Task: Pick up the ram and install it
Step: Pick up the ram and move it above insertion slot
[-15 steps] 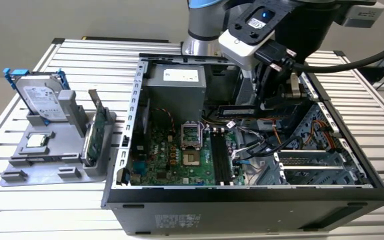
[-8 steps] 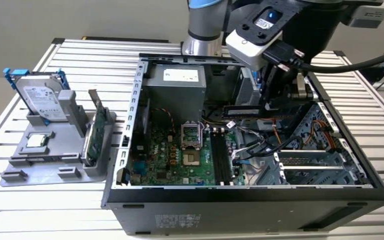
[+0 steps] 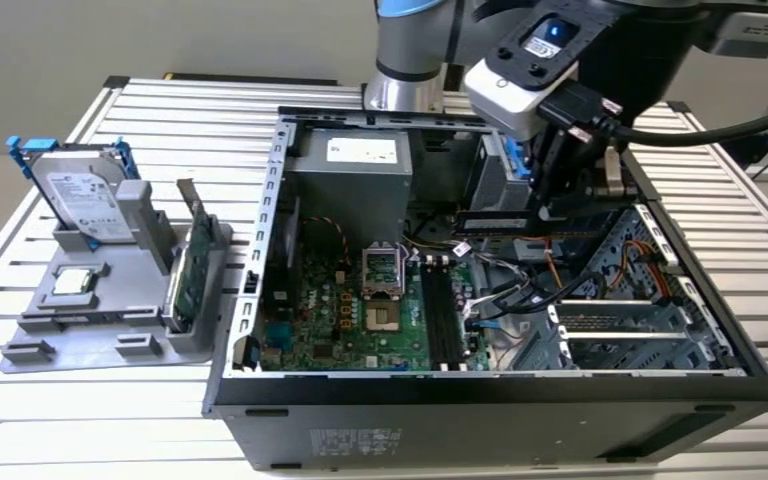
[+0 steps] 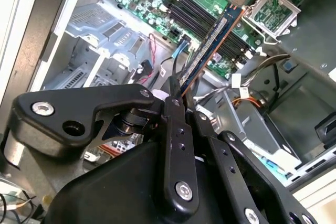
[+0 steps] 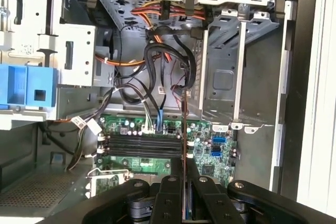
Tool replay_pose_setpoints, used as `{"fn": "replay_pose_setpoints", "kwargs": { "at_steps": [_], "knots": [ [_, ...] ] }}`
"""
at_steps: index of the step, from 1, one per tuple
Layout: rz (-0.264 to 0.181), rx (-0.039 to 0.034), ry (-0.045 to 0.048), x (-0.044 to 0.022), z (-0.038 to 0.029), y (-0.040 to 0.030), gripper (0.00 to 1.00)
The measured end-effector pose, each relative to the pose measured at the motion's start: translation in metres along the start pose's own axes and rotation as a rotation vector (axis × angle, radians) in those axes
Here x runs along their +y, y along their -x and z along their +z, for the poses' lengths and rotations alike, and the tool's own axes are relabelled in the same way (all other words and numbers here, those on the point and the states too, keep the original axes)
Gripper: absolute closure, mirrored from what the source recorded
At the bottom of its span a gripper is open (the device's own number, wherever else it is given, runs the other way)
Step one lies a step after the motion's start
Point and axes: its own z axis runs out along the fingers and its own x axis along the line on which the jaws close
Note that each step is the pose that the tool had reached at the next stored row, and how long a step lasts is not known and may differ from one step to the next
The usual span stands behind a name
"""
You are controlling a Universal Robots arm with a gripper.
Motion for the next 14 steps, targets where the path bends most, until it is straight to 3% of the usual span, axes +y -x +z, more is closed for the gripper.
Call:
{"fn": "replay_pose_setpoints", "kwargs": {
  "at_steps": [14],
  "knots": [
    [0.013, -0.0003, -0.0009, 0.0009, 0.0, -0.0008, 1.0]
  ]
}}
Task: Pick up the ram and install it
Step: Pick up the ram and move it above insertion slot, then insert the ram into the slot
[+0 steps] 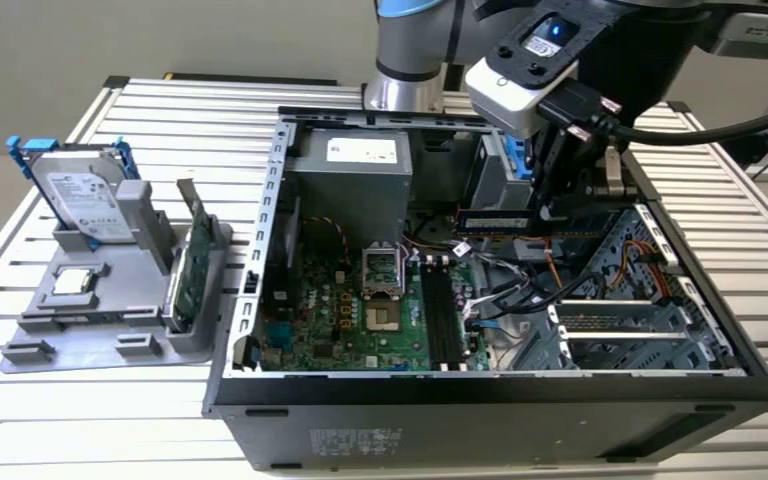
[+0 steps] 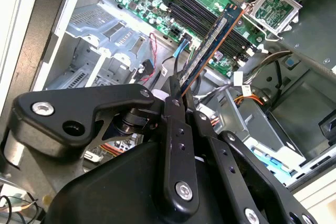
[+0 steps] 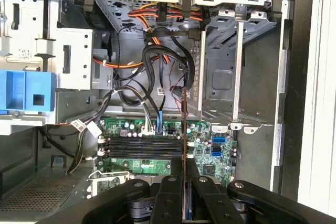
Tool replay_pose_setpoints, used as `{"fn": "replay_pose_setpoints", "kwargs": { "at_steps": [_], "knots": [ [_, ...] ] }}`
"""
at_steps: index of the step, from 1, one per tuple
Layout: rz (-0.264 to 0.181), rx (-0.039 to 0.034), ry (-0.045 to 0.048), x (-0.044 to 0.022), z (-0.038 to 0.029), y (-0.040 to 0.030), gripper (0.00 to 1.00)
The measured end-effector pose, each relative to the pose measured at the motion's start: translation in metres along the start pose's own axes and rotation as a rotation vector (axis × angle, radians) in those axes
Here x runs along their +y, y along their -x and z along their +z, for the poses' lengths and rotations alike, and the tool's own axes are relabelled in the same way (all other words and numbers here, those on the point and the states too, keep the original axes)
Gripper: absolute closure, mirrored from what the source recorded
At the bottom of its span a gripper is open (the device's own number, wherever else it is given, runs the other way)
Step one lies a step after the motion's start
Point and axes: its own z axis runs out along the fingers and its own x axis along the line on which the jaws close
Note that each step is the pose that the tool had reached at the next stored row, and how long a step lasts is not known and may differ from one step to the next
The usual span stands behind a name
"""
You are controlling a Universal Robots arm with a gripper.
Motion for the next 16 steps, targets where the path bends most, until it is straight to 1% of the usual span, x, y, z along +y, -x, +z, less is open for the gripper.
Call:
{"fn": "replay_pose_setpoints", "kwargs": {
  "at_steps": [4, 6, 16],
  "knots": [
    [0.001, -0.0001, -0.0001, -0.0001, -0.0003, -0.0033, 1.0],
    [0.009, -0.0001, -0.0005, -0.0003, -0.0003, -0.0037, 1.0],
    [0.071, -0.0017, -0.0046, -0.0008, -0.0003, -0.0039, 1.0]
  ]
}}
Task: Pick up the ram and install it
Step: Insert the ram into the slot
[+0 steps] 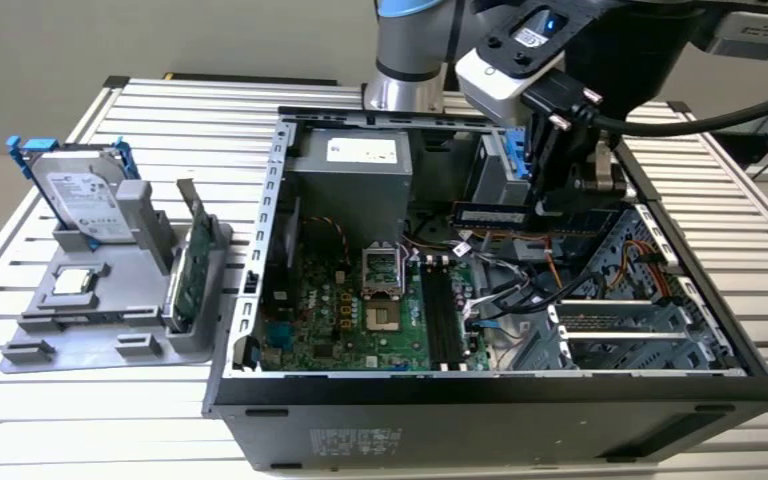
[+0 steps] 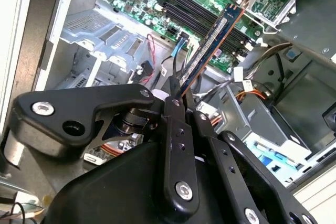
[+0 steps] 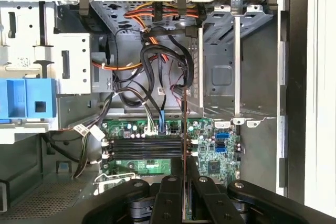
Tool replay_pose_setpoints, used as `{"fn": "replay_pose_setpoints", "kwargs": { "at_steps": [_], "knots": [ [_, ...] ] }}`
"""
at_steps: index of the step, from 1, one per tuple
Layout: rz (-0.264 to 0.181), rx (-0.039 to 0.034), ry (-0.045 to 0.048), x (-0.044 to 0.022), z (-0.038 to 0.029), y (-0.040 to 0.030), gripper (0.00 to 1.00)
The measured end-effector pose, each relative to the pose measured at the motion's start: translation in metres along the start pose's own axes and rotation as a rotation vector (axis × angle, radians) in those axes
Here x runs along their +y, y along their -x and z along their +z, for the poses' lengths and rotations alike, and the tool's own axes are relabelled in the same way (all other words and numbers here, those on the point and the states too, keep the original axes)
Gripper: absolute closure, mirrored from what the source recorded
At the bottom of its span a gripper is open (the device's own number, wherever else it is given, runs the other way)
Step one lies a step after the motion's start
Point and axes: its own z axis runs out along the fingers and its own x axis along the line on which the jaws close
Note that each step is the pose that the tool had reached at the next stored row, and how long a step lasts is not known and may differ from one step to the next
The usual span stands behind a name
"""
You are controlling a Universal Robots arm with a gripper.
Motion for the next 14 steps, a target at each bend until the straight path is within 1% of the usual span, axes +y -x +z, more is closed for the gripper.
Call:
{"fn": "replay_pose_setpoints", "kwargs": {
  "at_steps": [11, 14],
  "knots": [
    [0.066, -0.0016, -0.0043, -0.0001, 0.0012, -0.0032, 1.0],
    [0.098, -0.0023, -0.0063, -0.0003, 0.0014, -0.0034, 1.0]
  ]
}}
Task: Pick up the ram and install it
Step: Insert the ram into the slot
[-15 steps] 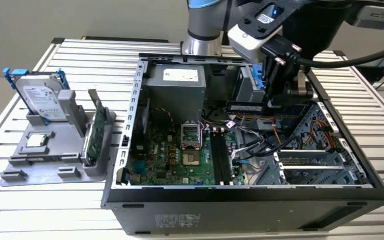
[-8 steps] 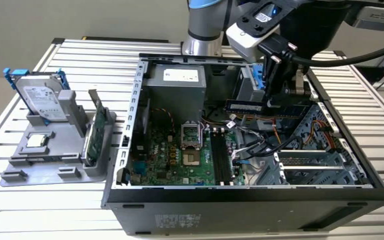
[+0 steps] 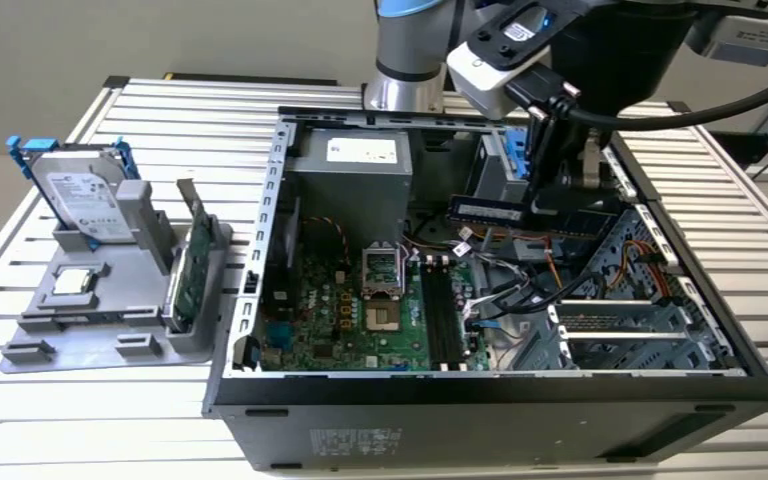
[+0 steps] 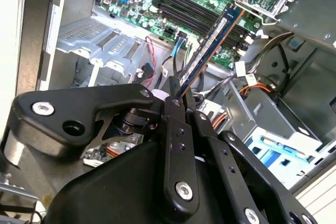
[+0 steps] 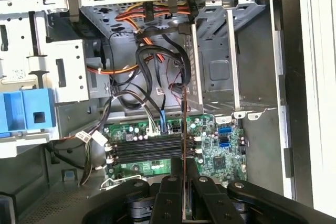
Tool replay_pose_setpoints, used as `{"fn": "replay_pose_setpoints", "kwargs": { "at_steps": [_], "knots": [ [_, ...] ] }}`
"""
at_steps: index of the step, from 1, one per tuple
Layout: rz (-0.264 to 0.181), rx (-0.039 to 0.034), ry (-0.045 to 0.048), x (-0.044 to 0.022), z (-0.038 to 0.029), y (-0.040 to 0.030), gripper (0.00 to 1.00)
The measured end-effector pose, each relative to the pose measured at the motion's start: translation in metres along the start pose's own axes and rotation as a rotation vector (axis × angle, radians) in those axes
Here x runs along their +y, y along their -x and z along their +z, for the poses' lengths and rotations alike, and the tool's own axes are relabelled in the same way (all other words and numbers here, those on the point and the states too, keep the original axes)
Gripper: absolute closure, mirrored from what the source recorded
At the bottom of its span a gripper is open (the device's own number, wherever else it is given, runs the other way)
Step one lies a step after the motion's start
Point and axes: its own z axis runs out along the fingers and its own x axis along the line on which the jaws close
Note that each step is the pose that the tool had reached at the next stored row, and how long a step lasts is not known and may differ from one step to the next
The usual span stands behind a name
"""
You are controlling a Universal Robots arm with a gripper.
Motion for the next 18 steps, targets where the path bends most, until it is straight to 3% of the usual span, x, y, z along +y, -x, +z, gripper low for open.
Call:
{"fn": "replay_pose_setpoints", "kwargs": {
  "at_steps": [4, 18],
  "knots": [
    [0.036, -0.0009, -0.0023, 0.0001, 0.0001, -0.0001, 1.0],
    [0.039, -0.0009, -0.0025, 0.0001, 0.0001, -0.0002, 1.0]
  ]
}}
